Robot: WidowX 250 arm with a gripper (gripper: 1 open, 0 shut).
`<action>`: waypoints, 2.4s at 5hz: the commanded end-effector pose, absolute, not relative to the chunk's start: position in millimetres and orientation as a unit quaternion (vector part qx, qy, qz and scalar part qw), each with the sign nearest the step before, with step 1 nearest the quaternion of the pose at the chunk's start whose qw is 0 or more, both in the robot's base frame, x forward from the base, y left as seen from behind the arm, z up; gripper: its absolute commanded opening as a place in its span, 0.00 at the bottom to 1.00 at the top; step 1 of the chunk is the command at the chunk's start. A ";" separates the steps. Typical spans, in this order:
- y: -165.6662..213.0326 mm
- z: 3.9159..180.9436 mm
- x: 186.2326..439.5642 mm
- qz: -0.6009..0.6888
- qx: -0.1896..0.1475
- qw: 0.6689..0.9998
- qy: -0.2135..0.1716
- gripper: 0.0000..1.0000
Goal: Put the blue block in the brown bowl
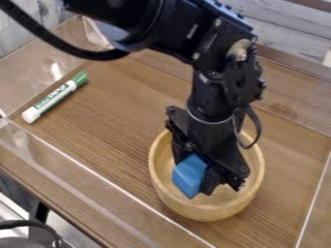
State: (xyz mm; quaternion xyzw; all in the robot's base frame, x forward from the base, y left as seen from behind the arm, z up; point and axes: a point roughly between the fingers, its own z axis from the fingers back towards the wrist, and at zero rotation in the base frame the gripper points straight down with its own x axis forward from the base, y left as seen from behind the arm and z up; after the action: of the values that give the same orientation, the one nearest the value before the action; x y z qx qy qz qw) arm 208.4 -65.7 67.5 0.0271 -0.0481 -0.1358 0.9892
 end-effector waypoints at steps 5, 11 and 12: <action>-34.2 157.5 252.9 -0.069 0.042 0.986 -0.149 0.00; -59.3 113.0 240.1 -0.090 0.026 0.981 -0.168 1.00; -62.1 107.9 236.7 -0.094 0.024 0.982 -0.164 1.00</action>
State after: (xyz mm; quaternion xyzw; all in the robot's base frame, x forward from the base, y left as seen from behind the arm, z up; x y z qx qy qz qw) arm 232.6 -59.5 100.7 0.0273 -0.1494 -0.0922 0.9841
